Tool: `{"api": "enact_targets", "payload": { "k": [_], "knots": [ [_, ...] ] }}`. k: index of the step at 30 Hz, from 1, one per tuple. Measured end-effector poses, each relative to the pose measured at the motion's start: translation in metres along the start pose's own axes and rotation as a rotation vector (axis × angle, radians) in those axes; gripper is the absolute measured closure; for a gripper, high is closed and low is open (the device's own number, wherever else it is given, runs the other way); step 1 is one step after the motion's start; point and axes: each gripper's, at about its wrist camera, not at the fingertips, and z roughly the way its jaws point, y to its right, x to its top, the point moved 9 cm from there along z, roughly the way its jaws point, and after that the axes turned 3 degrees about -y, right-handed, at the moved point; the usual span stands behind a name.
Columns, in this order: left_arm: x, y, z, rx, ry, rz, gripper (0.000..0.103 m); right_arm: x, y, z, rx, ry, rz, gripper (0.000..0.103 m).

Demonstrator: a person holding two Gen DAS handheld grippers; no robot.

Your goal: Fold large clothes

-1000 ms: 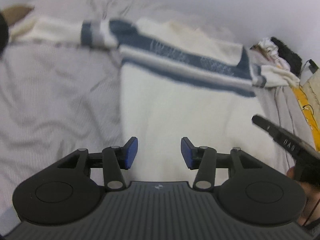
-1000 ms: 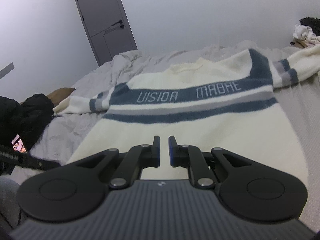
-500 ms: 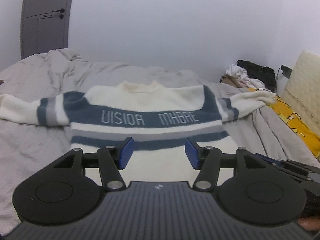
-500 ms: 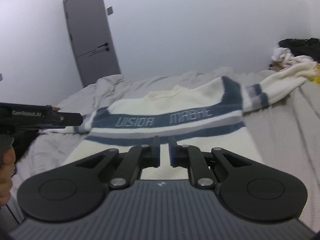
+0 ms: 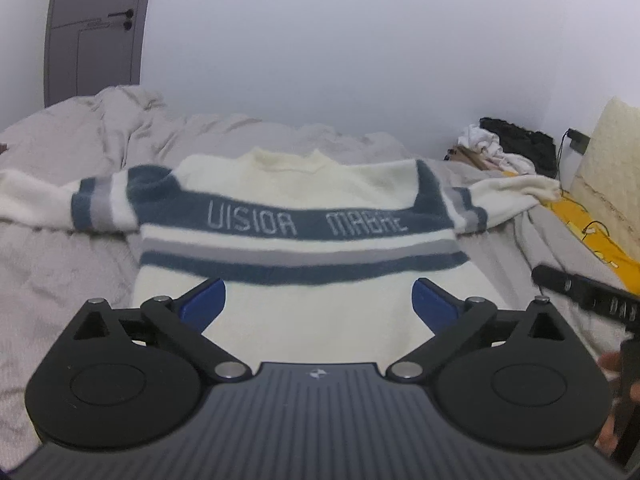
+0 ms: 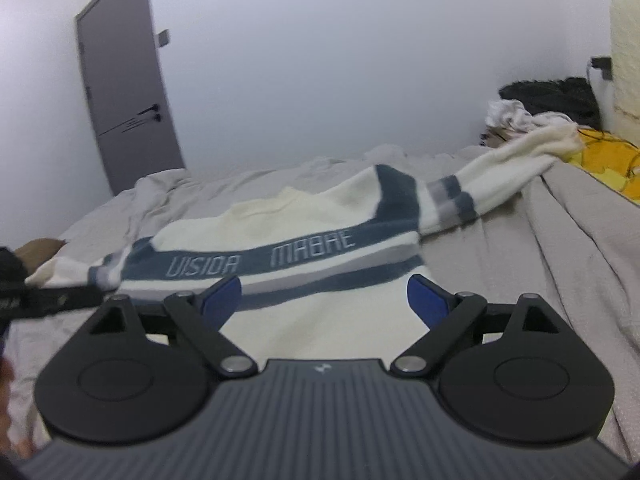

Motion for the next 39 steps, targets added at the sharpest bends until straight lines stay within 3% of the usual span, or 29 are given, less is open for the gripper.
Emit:
{"api": "enact_targets", "payload": {
  "k": [8,13,21,23,28,32,33,35,37,39],
  "knots": [
    [-0.012,-0.009,0.004,-0.005,-0.021,-0.024,0.002,0.026,0.053,0.077,-0.013,-0.111,0.176,0.011],
    [-0.024,-0.01,0.014,-0.007,-0.071,-0.049,0.002,0.051,0.11,0.125,-0.089,-0.083,0.156,0.011],
    [-0.038,-0.019,0.05,-0.015,-0.164,-0.123,0.002,0.058,0.219,0.185,-0.177,-0.021,0.295,0.012],
    [-0.039,-0.023,0.061,-0.005,-0.188,-0.145,0.002,0.054,0.238,0.203,-0.158,-0.024,0.34,0.012],
    [-0.043,-0.031,0.087,0.01,-0.242,-0.203,0.002,0.057,0.262,0.247,-0.119,0.001,0.375,0.028],
    [-0.044,-0.037,0.103,0.044,-0.255,-0.23,0.002,0.069,0.284,0.289,-0.145,0.047,0.41,0.039],
    [-0.043,-0.039,0.106,0.056,-0.256,-0.238,0.002,0.073,0.289,0.296,-0.149,0.064,0.418,0.045],
    [-0.042,-0.044,0.113,0.075,-0.255,-0.25,0.002,0.082,0.3,0.31,-0.189,0.108,0.427,0.047],
    [-0.039,-0.047,0.121,0.105,-0.248,-0.236,0.002,0.091,0.309,0.32,-0.207,0.153,0.44,0.054],
    [-0.037,-0.048,0.131,0.177,-0.242,-0.159,0.002,0.102,0.317,0.325,-0.216,0.202,0.447,0.063]
  ]
}}
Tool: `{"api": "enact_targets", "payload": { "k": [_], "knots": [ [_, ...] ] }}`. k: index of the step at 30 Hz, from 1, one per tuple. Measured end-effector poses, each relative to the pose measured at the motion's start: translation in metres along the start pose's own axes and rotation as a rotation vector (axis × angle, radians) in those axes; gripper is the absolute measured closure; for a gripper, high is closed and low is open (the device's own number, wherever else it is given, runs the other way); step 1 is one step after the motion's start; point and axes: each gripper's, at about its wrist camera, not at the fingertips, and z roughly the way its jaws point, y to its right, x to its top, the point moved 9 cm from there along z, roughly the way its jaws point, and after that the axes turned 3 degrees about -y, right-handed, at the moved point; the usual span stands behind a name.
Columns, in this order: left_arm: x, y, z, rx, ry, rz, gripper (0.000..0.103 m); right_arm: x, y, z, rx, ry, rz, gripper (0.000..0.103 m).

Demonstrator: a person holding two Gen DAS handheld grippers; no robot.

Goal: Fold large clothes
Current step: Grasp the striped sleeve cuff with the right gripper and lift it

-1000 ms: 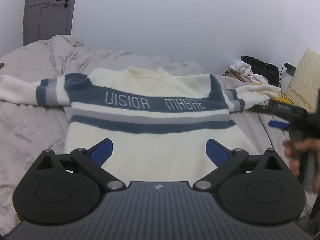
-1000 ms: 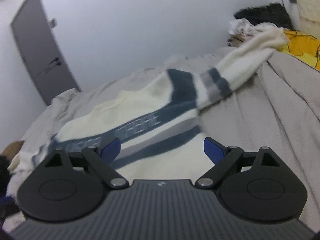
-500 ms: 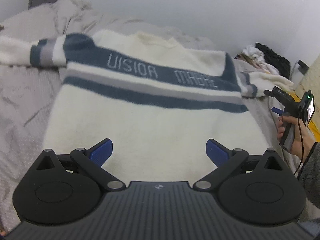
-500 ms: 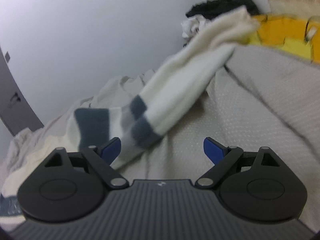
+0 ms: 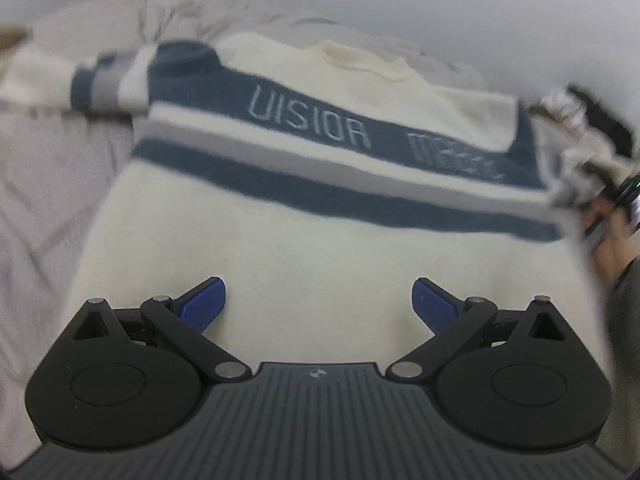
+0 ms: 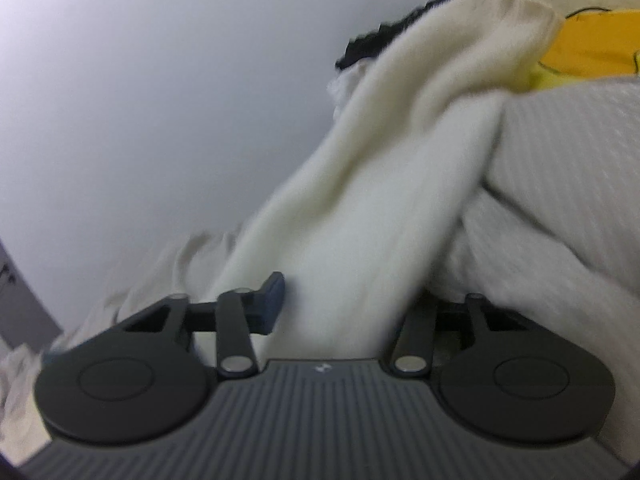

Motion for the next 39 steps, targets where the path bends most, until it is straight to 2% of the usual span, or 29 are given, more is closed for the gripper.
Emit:
{"api": "enact_targets", "payload": {
  "k": [1,3,5,8,9,10,12,15,17,21,23,25,28,30,34,39],
  "knots": [
    [0.001,0.001,0.005,0.024,0.0,0.016,0.002,0.007,0.0,0.003,-0.001,0.026,0.0,0.068],
    [0.003,0.002,0.012,0.041,-0.001,0.02,0.002,0.02,-0.002,0.007,0.001,0.079,-0.004,0.073],
    [0.006,0.005,0.017,0.047,0.002,0.031,0.002,0.038,-0.001,0.01,-0.009,0.134,-0.017,0.073],
    [0.009,0.007,0.023,0.058,0.005,0.038,0.002,0.063,0.01,0.016,-0.072,0.177,-0.014,0.073],
    [0.01,0.008,0.024,0.061,0.003,0.04,0.002,0.073,0.016,0.016,-0.092,0.193,-0.007,0.076],
    [0.011,0.008,0.026,0.064,0.002,0.043,0.002,0.081,0.022,0.016,-0.109,0.199,-0.004,0.083],
    [0.013,0.009,0.026,0.068,0.005,0.046,0.002,0.09,0.028,0.02,-0.128,0.169,-0.026,0.085],
    [0.016,0.006,0.023,0.066,0.017,0.024,0.002,0.101,0.015,0.008,-0.11,0.182,-0.086,0.086],
    [0.018,0.002,0.02,0.07,0.028,0.006,0.002,0.104,-0.005,-0.005,-0.109,0.191,-0.141,0.086],
    [0.023,-0.008,0.008,0.054,0.047,-0.039,0.002,0.121,-0.033,-0.029,-0.081,0.213,-0.171,0.086],
    [0.024,-0.012,-0.001,0.037,0.06,-0.056,0.002,0.131,-0.053,-0.046,-0.061,0.231,-0.178,0.087],
    [0.027,-0.017,-0.01,0.028,0.069,-0.072,0.002,0.137,-0.083,-0.068,-0.055,0.258,-0.242,0.087],
    [0.033,-0.027,-0.03,0.054,0.135,-0.096,0.002,0.142,-0.125,-0.099,-0.03,0.284,-0.317,0.087],
    [0.038,-0.035,-0.044,0.065,0.184,-0.115,0.002,0.14,-0.154,-0.126,0.002,0.29,-0.338,0.087],
    [0.043,-0.047,-0.065,0.026,0.233,-0.141,0.002,0.137,-0.198,-0.174,0.058,0.299,-0.336,0.087],
    [0.045,-0.064,-0.083,0.005,0.258,-0.163,0.002,0.115,-0.25,-0.232,0.117,0.314,-0.384,0.087]
  ]
}}
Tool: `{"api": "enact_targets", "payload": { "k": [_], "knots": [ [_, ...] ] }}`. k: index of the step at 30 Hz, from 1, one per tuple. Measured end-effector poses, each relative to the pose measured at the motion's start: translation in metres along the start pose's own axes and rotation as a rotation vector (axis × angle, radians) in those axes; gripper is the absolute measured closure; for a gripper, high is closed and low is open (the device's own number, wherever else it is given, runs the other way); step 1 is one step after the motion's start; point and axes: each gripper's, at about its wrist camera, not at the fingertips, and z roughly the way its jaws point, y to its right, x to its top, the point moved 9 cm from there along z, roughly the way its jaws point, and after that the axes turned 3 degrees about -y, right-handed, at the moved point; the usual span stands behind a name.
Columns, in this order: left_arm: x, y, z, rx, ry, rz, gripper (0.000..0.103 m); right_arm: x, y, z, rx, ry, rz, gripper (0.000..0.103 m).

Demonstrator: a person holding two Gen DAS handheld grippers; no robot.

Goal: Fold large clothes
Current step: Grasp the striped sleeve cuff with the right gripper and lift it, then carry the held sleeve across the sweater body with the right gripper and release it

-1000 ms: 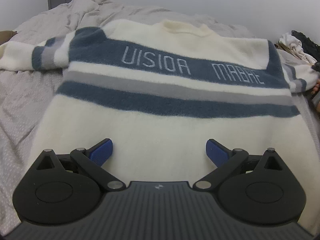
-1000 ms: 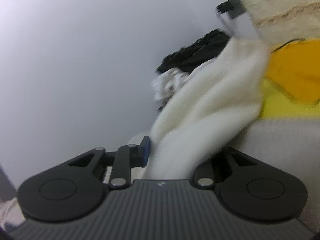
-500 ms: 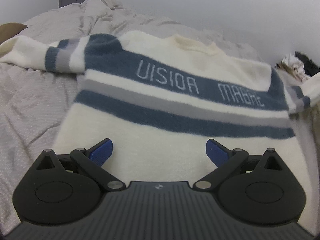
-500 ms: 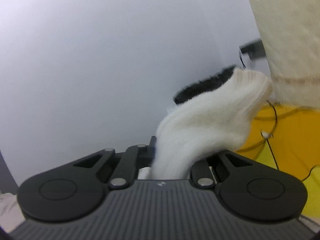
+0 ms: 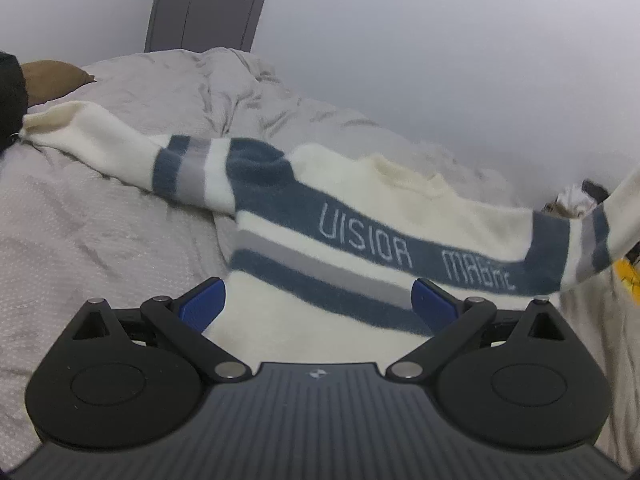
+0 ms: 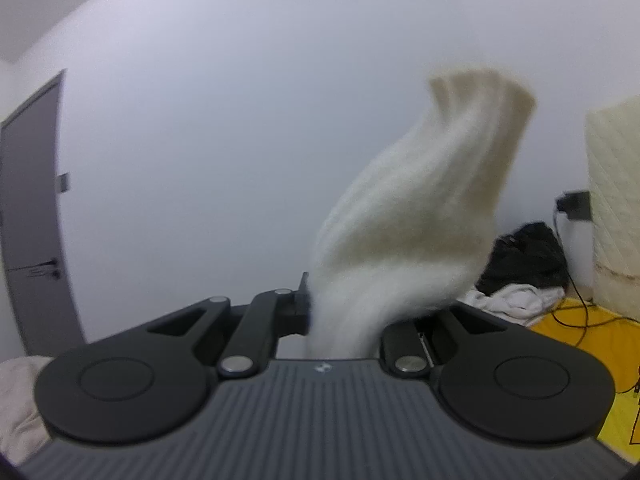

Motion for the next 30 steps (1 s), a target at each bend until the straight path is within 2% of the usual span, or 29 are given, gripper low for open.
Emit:
{"api": "enact_targets", "payload": {
  "k": [3,6,11,12,13,16,22,30],
  "knots": [
    [0.007,-0.009,-0.008,-0.001,0.02,-0.033,0.002,-0.002,-0.035,-0.03,0.046,-0.007,-0.015,0.087],
    [0.011,-0.015,-0.013,-0.048,-0.004,-0.101,0.002,-0.017,-0.064,-0.062,0.103,-0.051,-0.036,0.087],
    [0.015,-0.018,-0.028,-0.071,0.022,-0.094,0.002,-0.048,-0.111,-0.1,0.168,-0.108,-0.096,0.087],
    [0.015,-0.019,-0.032,-0.072,0.032,-0.091,0.002,-0.053,-0.103,-0.089,0.18,-0.114,-0.106,0.087],
    [0.016,-0.022,-0.034,-0.064,0.041,-0.085,0.002,-0.059,-0.111,-0.094,0.193,-0.123,-0.121,0.087],
    [0.016,-0.034,-0.039,-0.034,0.055,-0.077,0.002,-0.083,-0.141,-0.108,0.227,-0.148,-0.215,0.087],
    [0.017,-0.061,-0.045,-0.021,0.047,-0.141,0.002,-0.134,-0.186,-0.13,0.306,-0.216,-0.363,0.086],
    [0.019,-0.073,-0.041,0.001,0.05,-0.172,0.002,-0.225,-0.215,-0.149,0.399,-0.364,-0.433,0.086]
  ]
}}
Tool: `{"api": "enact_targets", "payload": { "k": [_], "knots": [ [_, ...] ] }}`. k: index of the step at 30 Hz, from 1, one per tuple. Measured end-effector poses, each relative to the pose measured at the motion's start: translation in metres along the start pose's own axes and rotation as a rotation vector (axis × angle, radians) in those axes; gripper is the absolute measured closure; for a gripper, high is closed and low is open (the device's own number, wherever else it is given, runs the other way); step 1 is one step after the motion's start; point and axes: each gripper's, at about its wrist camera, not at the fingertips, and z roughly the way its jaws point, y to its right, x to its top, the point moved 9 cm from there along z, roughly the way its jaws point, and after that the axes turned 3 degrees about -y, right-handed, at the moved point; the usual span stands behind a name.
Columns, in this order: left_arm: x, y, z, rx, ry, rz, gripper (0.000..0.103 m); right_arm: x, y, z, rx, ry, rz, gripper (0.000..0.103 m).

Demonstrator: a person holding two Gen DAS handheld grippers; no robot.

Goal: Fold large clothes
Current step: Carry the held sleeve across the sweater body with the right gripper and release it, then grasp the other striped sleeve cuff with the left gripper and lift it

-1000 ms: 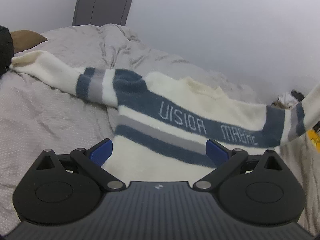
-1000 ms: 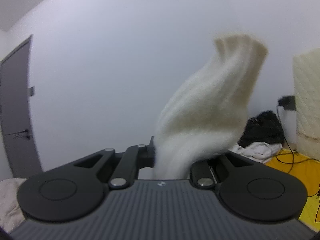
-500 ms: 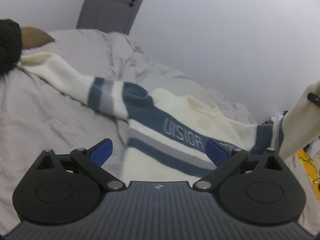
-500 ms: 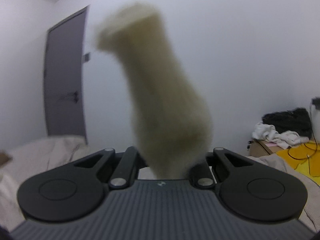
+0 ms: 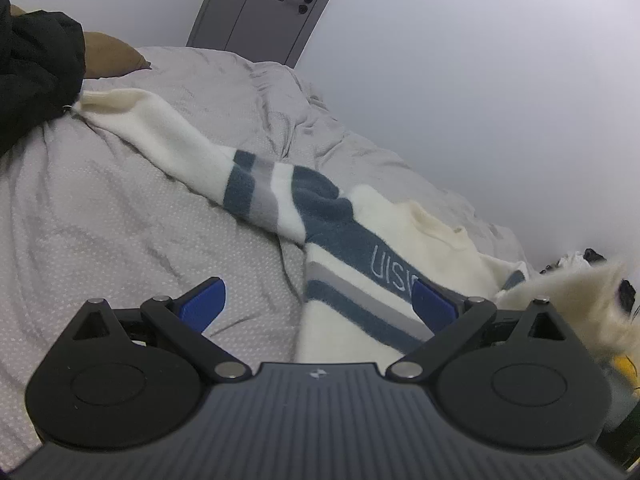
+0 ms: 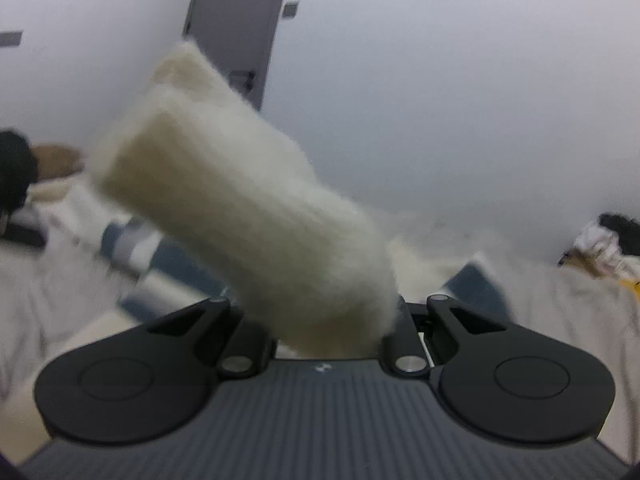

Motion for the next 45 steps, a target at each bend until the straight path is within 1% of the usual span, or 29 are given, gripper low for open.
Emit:
{"api": "enact_targets", "payload": {
  "k": [2,5,7,8,9,11,12,13,15,16,17,18,22,25,27,29,32,33,36,38,41,45],
  "knots": [
    [0.0,0.003,0.002,-0.011,0.011,-0.003,0.002,-0.018,-0.013,0.005,0.014,-0.035,-0.004,0.085],
    [0.002,0.007,0.004,-0.024,0.031,-0.006,0.002,-0.05,-0.025,0.02,0.076,-0.117,-0.007,0.085],
    [0.002,0.01,0.008,-0.031,0.035,-0.007,0.002,-0.066,-0.031,0.026,0.099,-0.155,-0.037,0.083],
    [0.002,0.012,0.011,-0.037,0.031,-0.008,0.002,-0.073,-0.032,0.028,0.109,-0.167,-0.05,0.083],
    [0.002,0.015,0.014,-0.046,0.026,-0.007,0.002,-0.079,-0.047,0.027,0.12,-0.177,-0.055,0.081],
    [0.0,0.02,0.018,-0.07,0.018,0.003,0.002,-0.082,-0.047,0.027,0.15,-0.199,-0.047,0.076],
    [-0.001,0.023,0.019,-0.079,0.015,0.018,0.002,-0.081,-0.046,0.026,0.173,-0.209,-0.034,0.066],
    [-0.003,0.026,0.021,-0.082,0.012,0.038,0.002,-0.079,-0.041,0.025,0.202,-0.222,-0.018,0.048],
    [-0.007,0.031,0.023,-0.089,0.004,0.059,0.002,-0.079,-0.046,0.013,0.255,-0.244,0.001,0.028],
    [-0.009,0.033,0.024,-0.098,-0.003,0.063,0.002,-0.078,-0.045,0.005,0.285,-0.247,0.009,0.027],
    [-0.011,0.036,0.024,-0.107,-0.008,0.069,0.002,-0.085,-0.05,-0.006,0.306,-0.252,0.011,0.027],
    [-0.013,0.04,0.024,-0.117,-0.009,0.081,0.002,-0.093,-0.051,-0.008,0.327,-0.263,0.012,0.027],
    [-0.019,0.054,0.019,-0.129,0.005,0.159,0.002,-0.091,-0.046,-0.037,0.365,-0.275,0.086,0.027],
    [-0.029,0.064,0.022,-0.145,-0.018,0.199,0.003,-0.085,-0.037,-0.052,0.359,-0.254,0.132,0.027],
    [-0.037,0.068,0.024,-0.138,-0.037,0.223,0.003,-0.083,-0.029,-0.056,0.348,-0.249,0.174,0.027],
    [-0.041,0.071,0.024,-0.15,-0.048,0.234,0.003,-0.082,-0.023,-0.059,0.346,-0.241,0.215,0.027],
    [-0.05,0.078,0.023,-0.166,-0.07,0.252,0.005,-0.082,-0.011,-0.06,0.332,-0.236,0.275,0.027],
    [-0.054,0.081,0.022,-0.173,-0.078,0.261,0.007,-0.082,-0.007,-0.06,0.324,-0.23,0.296,0.027],
    [-0.067,0.089,0.027,-0.161,-0.1,0.308,0.009,-0.083,0.001,-0.056,0.318,-0.215,0.351,0.027],
    [-0.076,0.092,0.03,-0.161,-0.123,0.321,0.009,-0.085,0.002,-0.049,0.315,-0.211,0.36,0.027],
    [-0.086,0.097,0.037,-0.151,-0.15,0.351,0.014,-0.089,0.004,-0.04,0.292,-0.2,0.345,0.028],
    [-0.099,0.1,0.048,-0.14,-0.189,0.378,0.019,-0.095,0.009,-0.022,0.282,-0.207,0.374,0.029]
  ]
}}
